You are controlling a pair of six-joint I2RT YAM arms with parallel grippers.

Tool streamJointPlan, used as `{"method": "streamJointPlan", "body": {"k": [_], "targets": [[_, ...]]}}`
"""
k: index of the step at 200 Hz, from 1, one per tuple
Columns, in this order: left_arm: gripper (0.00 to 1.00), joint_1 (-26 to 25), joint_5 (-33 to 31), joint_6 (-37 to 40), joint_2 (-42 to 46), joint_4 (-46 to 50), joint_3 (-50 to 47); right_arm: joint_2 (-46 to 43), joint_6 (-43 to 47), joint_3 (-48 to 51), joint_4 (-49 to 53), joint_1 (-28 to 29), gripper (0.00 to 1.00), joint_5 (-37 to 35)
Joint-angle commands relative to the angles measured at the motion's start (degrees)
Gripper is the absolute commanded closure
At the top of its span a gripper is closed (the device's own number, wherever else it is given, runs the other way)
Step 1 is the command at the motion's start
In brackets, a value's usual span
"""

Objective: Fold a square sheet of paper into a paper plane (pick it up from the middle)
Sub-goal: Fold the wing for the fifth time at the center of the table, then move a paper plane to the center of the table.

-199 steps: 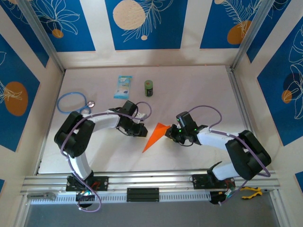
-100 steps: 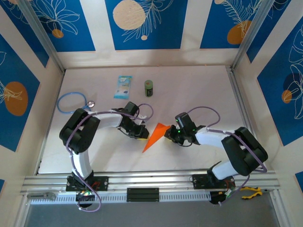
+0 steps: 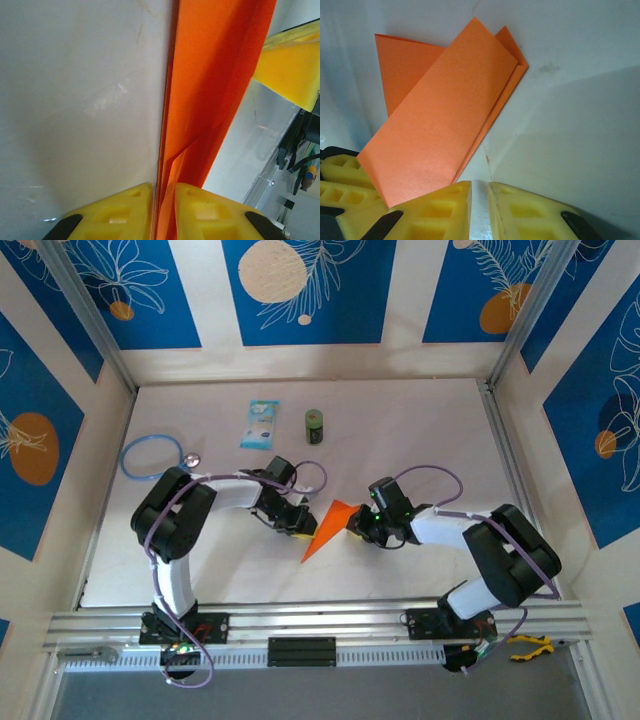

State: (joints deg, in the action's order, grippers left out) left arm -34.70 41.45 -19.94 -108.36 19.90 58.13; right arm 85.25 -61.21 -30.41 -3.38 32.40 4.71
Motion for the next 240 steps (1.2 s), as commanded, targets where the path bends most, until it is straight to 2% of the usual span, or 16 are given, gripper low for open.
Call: {"method": "streamJointPlan", "body": {"k": [1,39,101,240], "targets": [[0.79,-1.1,-1.1,1.2,-1.1,1.2,1.5,3.2,-0.3,-0.8,-2.9,1.4,0.82,1.9],[0.77,-2.3,-0.1,0.3,-1.3,-0.7,1.3,3.6,-0.2,-0.4,-4.7,1.4,0.82,2.7],[0.75,-2.9,4.4,-4.9,-0.6,-9.4,-1.5,4.7,-1.3,1.3,-9.5,1.3,0.82,4.5],[0.75,-4.3,6.1,-6.6,-2.2,-11.8,-1.2,5.2,-1.7,2.2,-12.3,1.3,0.82,6.1]]}}
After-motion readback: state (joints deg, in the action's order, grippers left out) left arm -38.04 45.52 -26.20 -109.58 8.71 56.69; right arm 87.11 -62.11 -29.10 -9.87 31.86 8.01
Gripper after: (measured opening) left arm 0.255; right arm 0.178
